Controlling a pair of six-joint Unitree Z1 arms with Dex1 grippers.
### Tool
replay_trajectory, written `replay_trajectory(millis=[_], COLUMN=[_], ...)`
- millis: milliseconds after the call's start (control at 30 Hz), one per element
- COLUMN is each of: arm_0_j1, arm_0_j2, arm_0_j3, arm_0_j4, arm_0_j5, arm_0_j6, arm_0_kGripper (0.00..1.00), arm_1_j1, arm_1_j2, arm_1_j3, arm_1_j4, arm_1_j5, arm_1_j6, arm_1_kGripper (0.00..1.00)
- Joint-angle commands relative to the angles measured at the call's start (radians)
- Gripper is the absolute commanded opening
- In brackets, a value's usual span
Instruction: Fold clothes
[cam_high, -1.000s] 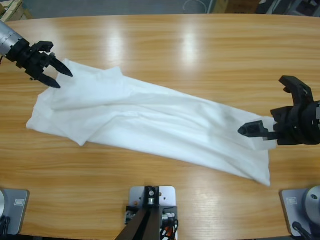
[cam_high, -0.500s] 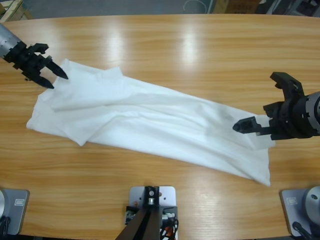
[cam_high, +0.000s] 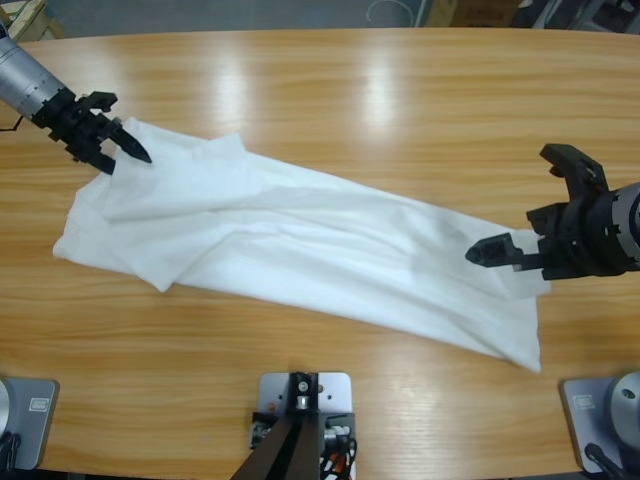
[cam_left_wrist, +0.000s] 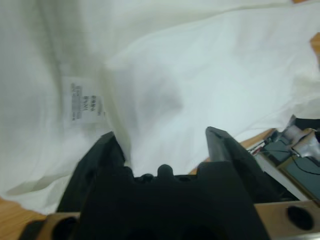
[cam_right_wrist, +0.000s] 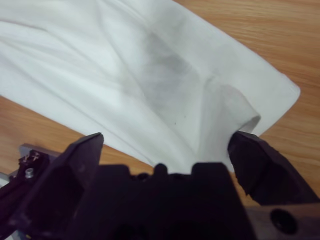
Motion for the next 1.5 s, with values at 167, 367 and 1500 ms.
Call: replay_trajectory(millis=[167, 367, 1500], arm_0_j1=[-0.021, -0.002, 0.032], arm_0_j2=[0.057, 0.039, 0.164], arm_0_j3=[-0.012, -0.017, -0.313], arm_0_j4=[-0.012, -0.014, 0.124], arm_0_j5=[-0.03, -0.026, -0.097], arm_0_j6=[0.017, 0.016, -0.01], arm_0_kGripper=[0.0, 0.0, 0.0], arm_1_j1=[-0.015, -0.04, -0.276], arm_1_j2=[0.036, 0.018, -0.04], arm_1_j3=[0.009, 0.009, -0.013], arm_1_j4=[0.001, 0.003, 0.043], arm_1_j5=[0.02, 0.018, 0.051], arm_1_j6=[-0.017, -0.017, -0.137], arm_1_kGripper=[0.996, 0.987, 0.982])
